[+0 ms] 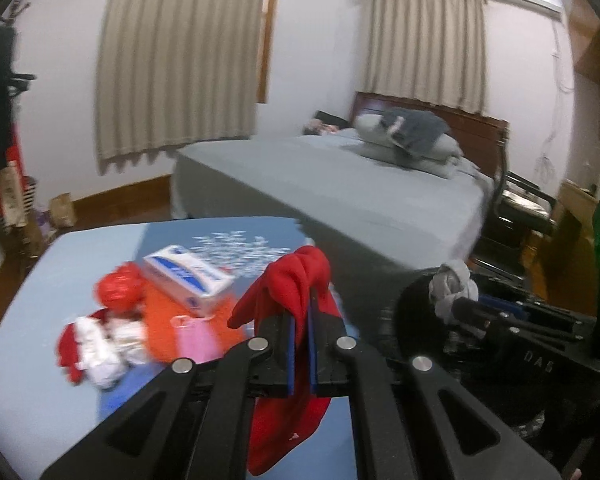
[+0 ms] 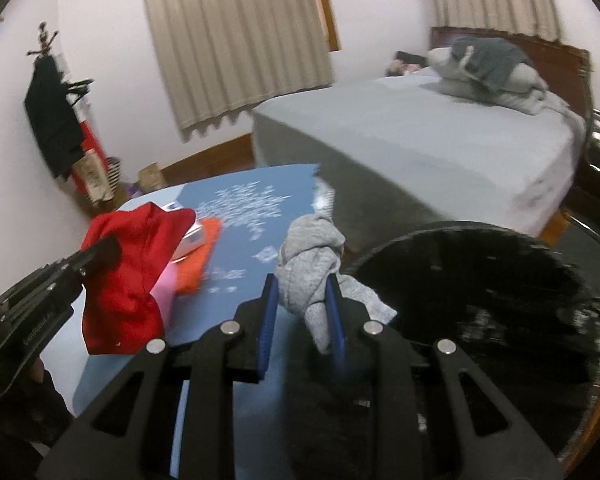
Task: Collect trash
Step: 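Carry both items over the bin and open both tools to drop them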
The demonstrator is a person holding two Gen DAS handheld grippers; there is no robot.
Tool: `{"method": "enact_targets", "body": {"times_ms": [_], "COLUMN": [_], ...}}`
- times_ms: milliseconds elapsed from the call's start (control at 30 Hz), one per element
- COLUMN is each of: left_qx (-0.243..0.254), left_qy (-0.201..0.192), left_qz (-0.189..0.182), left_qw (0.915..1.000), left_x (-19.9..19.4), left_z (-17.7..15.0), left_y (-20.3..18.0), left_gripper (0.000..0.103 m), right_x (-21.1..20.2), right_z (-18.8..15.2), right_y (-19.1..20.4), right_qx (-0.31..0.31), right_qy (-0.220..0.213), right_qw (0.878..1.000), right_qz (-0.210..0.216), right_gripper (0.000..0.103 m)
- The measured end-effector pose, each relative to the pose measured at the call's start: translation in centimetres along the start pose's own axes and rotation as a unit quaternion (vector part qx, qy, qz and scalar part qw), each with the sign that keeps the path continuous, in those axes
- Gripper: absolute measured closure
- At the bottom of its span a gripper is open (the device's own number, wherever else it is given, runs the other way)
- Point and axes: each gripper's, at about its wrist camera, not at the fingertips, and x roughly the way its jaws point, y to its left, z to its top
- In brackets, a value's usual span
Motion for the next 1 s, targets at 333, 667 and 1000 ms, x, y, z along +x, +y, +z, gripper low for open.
{"method": "enact_targets", "body": {"times_ms": [333, 667, 1000], "left_qx": [0.037, 0.063, 0.082], "left_qy": [0.018, 0.031, 0.103], "left_qz": [-0.083, -0.141, -0.153], "left_qw": [0.9957, 0.9875, 0.9795], "left_x": [2.9, 4.3, 6.0], "left_z": [1.2, 2.1, -0.1], "left_y": [-7.5, -13.9, -14.7], "left_gripper": [0.098, 0.098, 0.056], "right_x": [-3.6, -5.5, -5.7], "right_z": [-1.2, -2.6, -2.6], "right_y": [-7.6, -12.3, -13.8], "right_qx": [0.045, 0.072, 0.086], "right_qy": [-0.019, -0.027, -0.038], "right_qw": [0.996, 0.991, 0.988], "right_qz": [-0.075, -0.109, -0.121], "right_gripper": [0.079, 0.077, 0.050]}}
